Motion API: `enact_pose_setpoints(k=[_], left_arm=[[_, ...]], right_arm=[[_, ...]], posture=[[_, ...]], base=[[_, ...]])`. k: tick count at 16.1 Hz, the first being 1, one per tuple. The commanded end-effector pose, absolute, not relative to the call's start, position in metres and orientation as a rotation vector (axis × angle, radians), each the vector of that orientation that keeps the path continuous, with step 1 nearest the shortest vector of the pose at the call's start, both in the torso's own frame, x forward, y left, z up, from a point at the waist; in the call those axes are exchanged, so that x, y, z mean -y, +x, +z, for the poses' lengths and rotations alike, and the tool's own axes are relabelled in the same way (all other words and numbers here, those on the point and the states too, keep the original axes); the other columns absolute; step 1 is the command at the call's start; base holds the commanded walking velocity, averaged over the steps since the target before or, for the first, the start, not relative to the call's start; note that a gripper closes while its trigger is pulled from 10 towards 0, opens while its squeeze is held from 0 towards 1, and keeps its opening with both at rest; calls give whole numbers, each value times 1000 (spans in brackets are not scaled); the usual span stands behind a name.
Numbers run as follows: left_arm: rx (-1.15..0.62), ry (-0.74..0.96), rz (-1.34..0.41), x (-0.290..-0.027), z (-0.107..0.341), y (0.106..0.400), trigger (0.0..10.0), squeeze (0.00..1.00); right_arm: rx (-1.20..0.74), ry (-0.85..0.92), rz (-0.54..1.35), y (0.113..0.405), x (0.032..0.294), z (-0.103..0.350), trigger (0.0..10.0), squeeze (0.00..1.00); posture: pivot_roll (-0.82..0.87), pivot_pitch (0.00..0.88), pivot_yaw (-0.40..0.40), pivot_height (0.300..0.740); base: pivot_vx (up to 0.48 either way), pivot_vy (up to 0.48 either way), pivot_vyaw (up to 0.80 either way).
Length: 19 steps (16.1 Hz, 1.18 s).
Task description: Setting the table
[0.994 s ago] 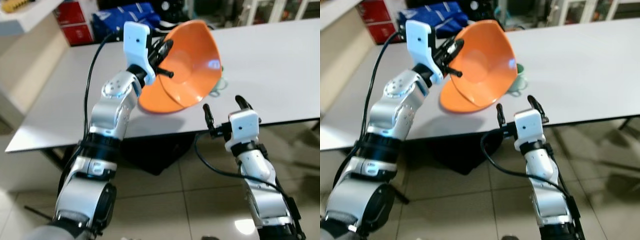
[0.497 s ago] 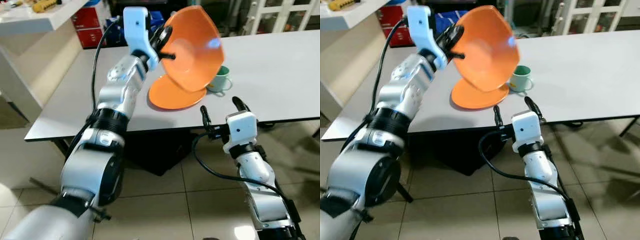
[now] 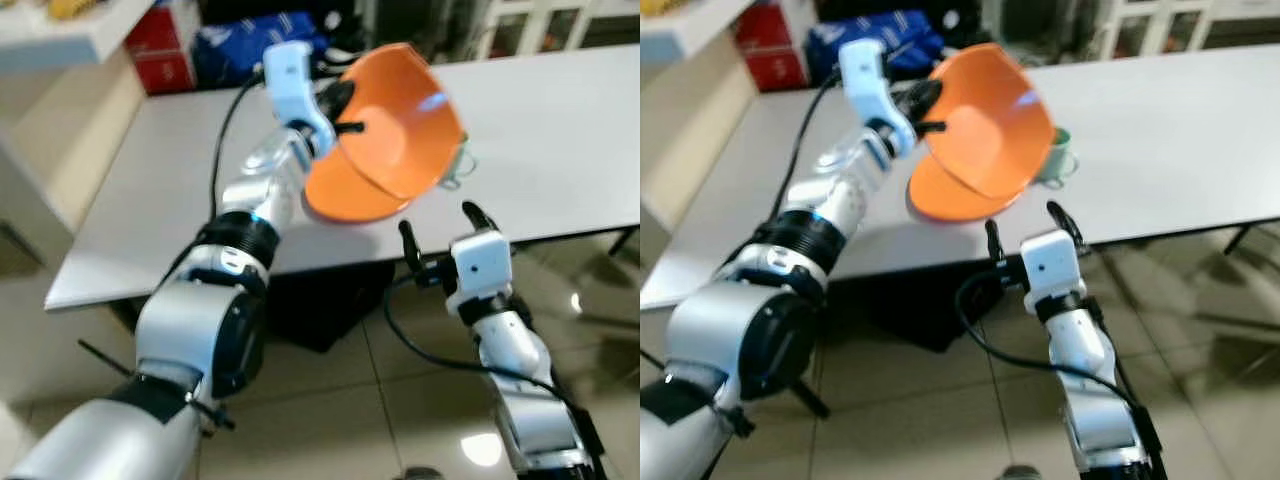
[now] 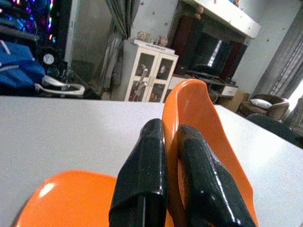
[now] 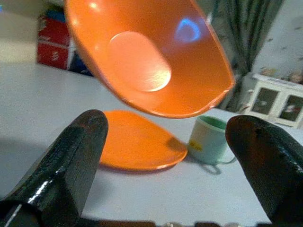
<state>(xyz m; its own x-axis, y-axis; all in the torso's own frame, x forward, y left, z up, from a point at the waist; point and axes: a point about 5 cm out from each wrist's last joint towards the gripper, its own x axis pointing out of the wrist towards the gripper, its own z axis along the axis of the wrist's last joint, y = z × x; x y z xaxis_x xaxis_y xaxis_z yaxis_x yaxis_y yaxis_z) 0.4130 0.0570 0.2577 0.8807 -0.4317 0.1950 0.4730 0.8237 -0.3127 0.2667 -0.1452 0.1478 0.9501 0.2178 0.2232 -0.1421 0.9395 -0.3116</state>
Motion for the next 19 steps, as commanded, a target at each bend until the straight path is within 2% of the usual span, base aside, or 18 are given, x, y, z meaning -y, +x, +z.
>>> enact_pose_setpoints(k=[1,2,7,13,19], left_arm=[[185,-360,-514,-49,278,412,0,1000],[197,-348,-518,-48,279,412,0,1000],[210,-305,-561,-36,281,409,0,1000],[216,-305,-559,-36,280,410,0,1000],[208,-291,-538,-40,277,411,0,1000]], right_arm=[[247,-303,178,267,148,148,10000,0],[245,-303,179,267,147,148,10000,0],[244,-296,182,267,144,147,10000,0],[243,-291,182,267,141,147,10000,0],[239,-290,178,265,141,145,10000,0]], posture=[[-273,11,119,740],[-270,11,120,740],[-268,11,123,740],[-265,12,135,740],[-267,16,143,740]], base=[[307,368,0],[442,0,0],[0,0,0],[311,-359,0],[331,-221,0]])
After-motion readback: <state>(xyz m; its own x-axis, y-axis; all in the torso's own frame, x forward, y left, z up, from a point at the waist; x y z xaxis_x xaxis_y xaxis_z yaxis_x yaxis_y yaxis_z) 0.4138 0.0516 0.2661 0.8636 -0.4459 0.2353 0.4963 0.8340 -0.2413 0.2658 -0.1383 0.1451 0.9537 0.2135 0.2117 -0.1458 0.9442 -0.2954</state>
